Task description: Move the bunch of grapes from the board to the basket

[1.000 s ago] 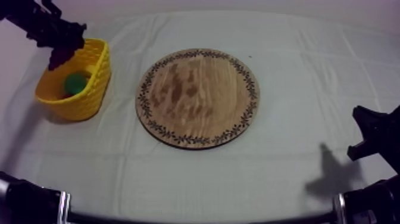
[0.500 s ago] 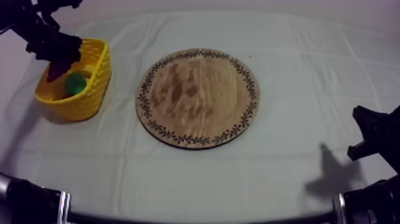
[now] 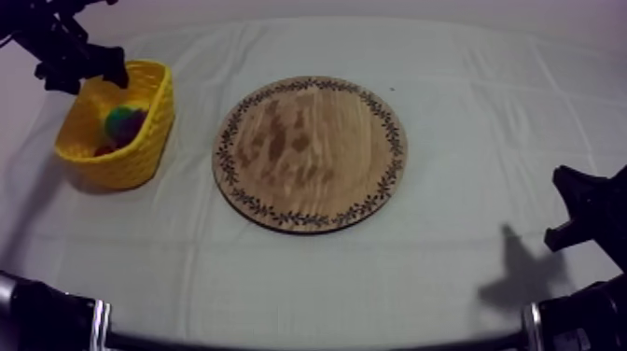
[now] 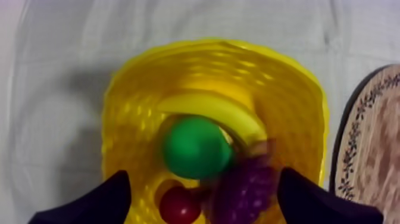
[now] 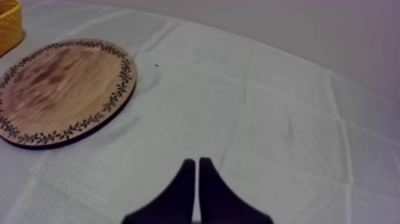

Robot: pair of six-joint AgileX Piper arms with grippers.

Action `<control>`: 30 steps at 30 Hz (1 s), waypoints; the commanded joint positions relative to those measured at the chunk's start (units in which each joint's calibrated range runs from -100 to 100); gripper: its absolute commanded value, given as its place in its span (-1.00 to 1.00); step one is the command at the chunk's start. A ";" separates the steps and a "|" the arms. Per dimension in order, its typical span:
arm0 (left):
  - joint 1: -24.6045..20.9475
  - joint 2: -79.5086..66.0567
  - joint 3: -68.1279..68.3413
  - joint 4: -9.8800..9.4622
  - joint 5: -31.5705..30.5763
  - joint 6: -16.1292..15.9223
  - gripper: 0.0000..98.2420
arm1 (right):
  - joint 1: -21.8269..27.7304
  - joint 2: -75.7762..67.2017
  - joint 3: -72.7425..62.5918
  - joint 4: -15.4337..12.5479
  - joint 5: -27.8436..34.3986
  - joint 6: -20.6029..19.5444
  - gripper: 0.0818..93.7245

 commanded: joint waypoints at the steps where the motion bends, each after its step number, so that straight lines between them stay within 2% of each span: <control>1: -0.06 -0.67 -0.08 -0.05 -0.96 0.57 0.79 | 0.03 -0.01 -0.03 0.01 0.00 -0.01 -0.99; 8: -0.53 -6.50 1.78 0.00 -6.14 1.32 -0.07 | 0.03 -0.01 -0.03 0.01 0.00 -0.01 -0.99; 11: -0.64 -11.19 5.00 -0.20 -11.09 0.48 -0.55 | 0.03 -0.01 -0.03 0.01 0.00 -0.01 -0.99; 14: -1.24 -17.26 10.26 -0.62 -17.15 -0.26 -0.84 | 0.03 -0.01 -0.03 0.01 0.00 -0.01 -0.99; 18: -3.01 -27.03 18.54 -0.53 -24.33 -0.11 -0.96 | 0.03 -0.01 -0.03 0.01 0.00 -0.01 -0.99; 21: -4.35 -35.41 24.80 -0.19 -27.06 1.04 -0.99 | 0.03 -0.01 -0.03 0.01 0.00 -0.01 -0.99; 30: -6.05 -65.95 48.37 3.65 -30.85 -4.91 -1.00 | -0.01 -0.01 -0.03 0.01 0.00 -0.01 -0.99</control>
